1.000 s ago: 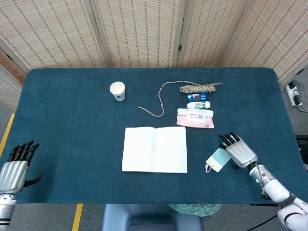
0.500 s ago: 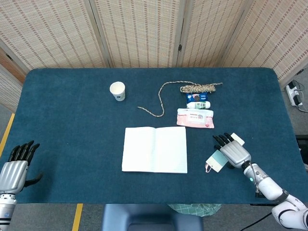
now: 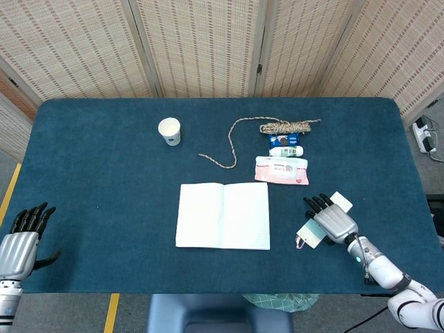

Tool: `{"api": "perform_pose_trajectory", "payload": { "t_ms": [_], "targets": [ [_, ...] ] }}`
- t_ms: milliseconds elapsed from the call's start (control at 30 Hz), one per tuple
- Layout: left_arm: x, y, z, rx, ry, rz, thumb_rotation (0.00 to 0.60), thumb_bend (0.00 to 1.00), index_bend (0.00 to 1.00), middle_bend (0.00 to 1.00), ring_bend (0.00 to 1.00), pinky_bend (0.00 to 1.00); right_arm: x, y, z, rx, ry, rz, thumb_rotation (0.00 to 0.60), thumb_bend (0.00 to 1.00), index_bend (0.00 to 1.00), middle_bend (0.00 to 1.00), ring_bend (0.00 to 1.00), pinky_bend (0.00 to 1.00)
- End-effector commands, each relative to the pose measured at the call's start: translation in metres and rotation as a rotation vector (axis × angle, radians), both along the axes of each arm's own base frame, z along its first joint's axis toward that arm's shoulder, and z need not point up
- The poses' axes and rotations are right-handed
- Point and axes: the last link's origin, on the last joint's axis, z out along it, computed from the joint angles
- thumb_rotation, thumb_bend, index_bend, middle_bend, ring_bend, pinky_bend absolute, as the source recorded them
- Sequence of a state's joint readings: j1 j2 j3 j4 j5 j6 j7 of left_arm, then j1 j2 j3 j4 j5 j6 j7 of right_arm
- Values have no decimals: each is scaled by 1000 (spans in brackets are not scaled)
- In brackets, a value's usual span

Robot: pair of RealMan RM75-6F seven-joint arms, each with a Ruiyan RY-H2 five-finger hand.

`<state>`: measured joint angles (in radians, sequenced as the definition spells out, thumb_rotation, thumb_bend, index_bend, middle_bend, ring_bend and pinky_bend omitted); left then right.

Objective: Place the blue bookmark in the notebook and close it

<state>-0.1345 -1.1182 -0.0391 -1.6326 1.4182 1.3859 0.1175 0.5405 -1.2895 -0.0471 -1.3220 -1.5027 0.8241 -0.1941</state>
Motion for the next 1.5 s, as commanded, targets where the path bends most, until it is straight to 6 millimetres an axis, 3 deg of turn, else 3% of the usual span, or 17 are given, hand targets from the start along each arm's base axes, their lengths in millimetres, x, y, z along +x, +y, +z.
{"api": "perform_pose_trajectory", "payload": {
  "t_ms": [33, 400, 700, 867, 1167, 1500],
  "targets": [
    [0, 0, 0, 0, 1, 0, 600, 289, 128, 59, 0, 34, 0, 1, 0, -1, -2, 2, 600, 203, 290, 0, 0, 0],
    [0, 0, -1, 1, -2, 9, 600, 284, 129, 58, 0, 34, 0, 0, -4, -38, -7, 34, 600, 205, 412, 38, 0, 0],
    [0, 0, 0, 2, -6, 8, 600, 284, 129, 58, 1, 34, 3, 0, -1, -65, -24, 50, 600, 203, 441, 56, 0, 0],
    [0, 0, -1, 0, -4, 9, 600, 284, 129, 58, 0, 35, 14, 0, 1, -77, -62, 105, 600, 202, 450, 62, 3, 0],
    [0, 0, 0, 3, -8, 15, 600, 285, 129, 59, 0, 34, 53, -4, 6, -70, -112, 300, 600, 200, 458, 65, 8, 0],
    [0, 0, 0, 6, -10, 19, 600, 283, 129, 58, 1, 34, 119, -3, -2, -14, -130, 506, 600, 202, 462, 65, 11, 0]
  ]
}}
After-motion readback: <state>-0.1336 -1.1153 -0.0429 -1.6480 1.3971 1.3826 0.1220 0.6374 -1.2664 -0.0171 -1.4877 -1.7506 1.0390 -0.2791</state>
